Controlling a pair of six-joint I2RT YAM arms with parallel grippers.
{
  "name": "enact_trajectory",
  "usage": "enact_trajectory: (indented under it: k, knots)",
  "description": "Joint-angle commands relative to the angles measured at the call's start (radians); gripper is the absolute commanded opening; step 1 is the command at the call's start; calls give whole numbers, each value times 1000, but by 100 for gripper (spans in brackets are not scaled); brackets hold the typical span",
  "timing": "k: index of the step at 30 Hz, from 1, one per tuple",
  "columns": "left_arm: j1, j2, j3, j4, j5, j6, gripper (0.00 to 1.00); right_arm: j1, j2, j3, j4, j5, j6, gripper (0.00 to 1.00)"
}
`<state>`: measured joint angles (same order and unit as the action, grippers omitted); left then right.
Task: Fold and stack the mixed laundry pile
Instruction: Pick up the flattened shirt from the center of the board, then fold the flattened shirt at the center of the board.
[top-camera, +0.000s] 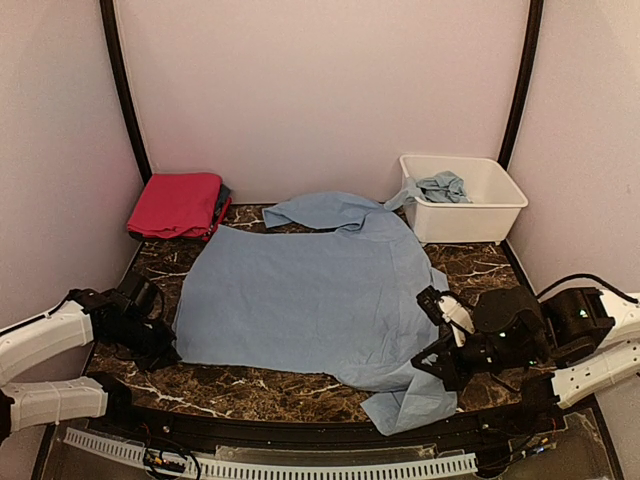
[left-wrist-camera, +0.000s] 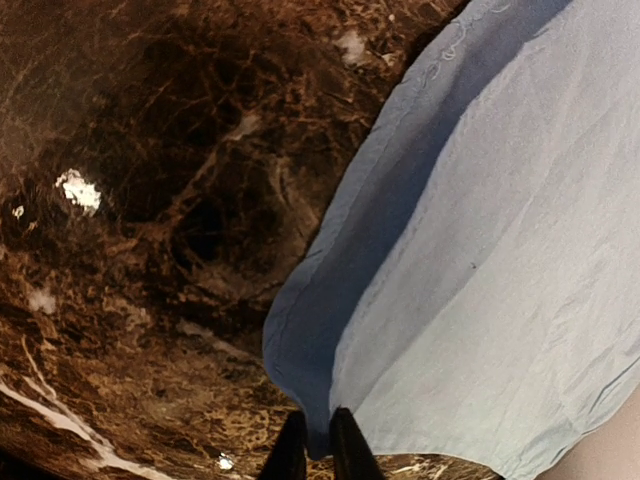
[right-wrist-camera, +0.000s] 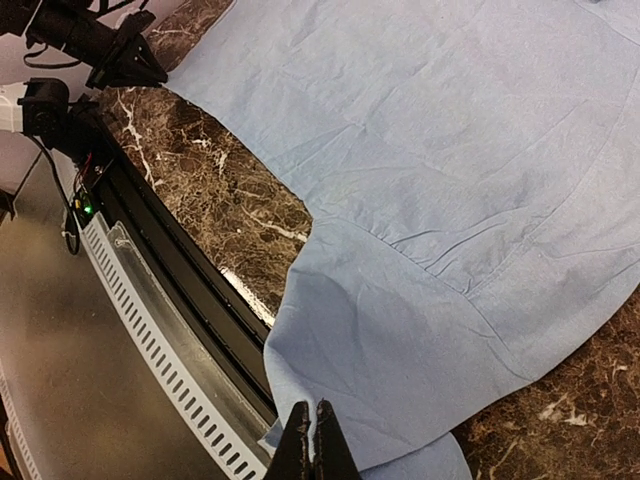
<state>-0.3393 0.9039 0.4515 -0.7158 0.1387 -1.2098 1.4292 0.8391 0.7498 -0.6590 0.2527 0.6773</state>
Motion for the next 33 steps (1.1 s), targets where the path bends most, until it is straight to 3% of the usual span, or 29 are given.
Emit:
enact_trajectory:
  k: [1, 8, 13, 19, 23, 27, 33]
  knots:
    - [3, -18, -40, -3, 17, -21, 4, 5, -54, -7, -16, 34, 41, 0]
    - [-5, -119, -27, -143, 17, -14, 0, 5, -117, -30, -53, 39, 93, 0]
    - [-34, -270, -22, -140, 14, 5, 0, 4, -154, -25, -81, 68, 117, 0]
    - [-41, -223, -27, -144, 17, -1, 0, 5, -206, -11, -121, 104, 136, 0]
    - [-41, -216, 112, -87, -62, 64, 0, -5, -194, 36, -165, 202, 112, 0]
    - [-41, -62, 211, -23, -113, 136, 0, -118, -153, 83, -161, 241, 39, 0]
    - [-41, 129, 266, 121, -126, 182, 0, -370, -59, 123, -14, 139, -178, 0]
